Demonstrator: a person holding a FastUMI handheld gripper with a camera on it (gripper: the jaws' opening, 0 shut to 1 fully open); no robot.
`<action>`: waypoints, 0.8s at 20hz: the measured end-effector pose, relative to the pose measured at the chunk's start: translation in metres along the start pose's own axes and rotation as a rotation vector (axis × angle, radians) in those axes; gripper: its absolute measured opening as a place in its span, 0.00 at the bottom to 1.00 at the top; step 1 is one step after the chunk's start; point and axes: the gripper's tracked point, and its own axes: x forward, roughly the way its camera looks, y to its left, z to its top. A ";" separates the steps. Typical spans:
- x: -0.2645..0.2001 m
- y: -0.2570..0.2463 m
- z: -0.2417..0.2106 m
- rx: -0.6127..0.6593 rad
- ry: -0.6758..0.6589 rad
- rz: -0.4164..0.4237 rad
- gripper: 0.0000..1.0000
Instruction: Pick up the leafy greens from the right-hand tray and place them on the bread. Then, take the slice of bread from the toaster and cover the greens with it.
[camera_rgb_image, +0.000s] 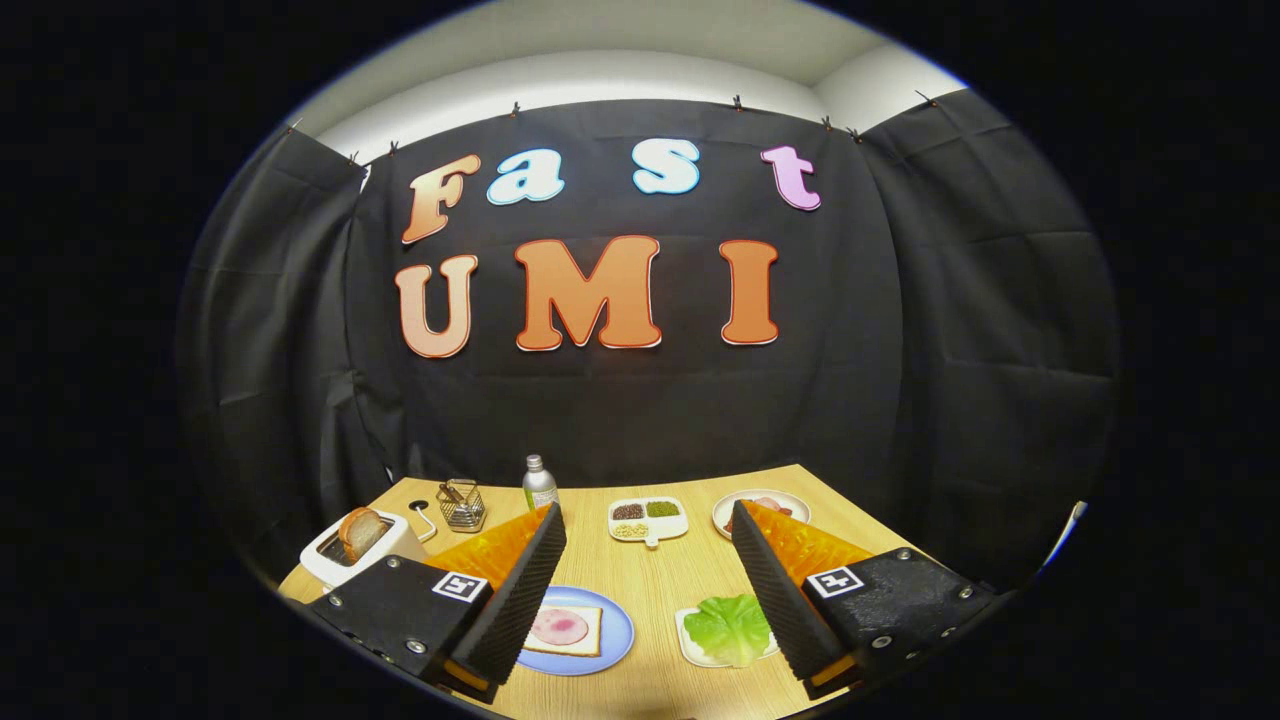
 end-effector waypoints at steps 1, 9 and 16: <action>0.002 -0.001 -0.004 -0.004 0.007 0.001 1.00; 0.031 -0.028 -0.054 -0.038 0.100 -0.005 1.00; 0.061 -0.055 -0.111 -0.059 0.207 0.004 1.00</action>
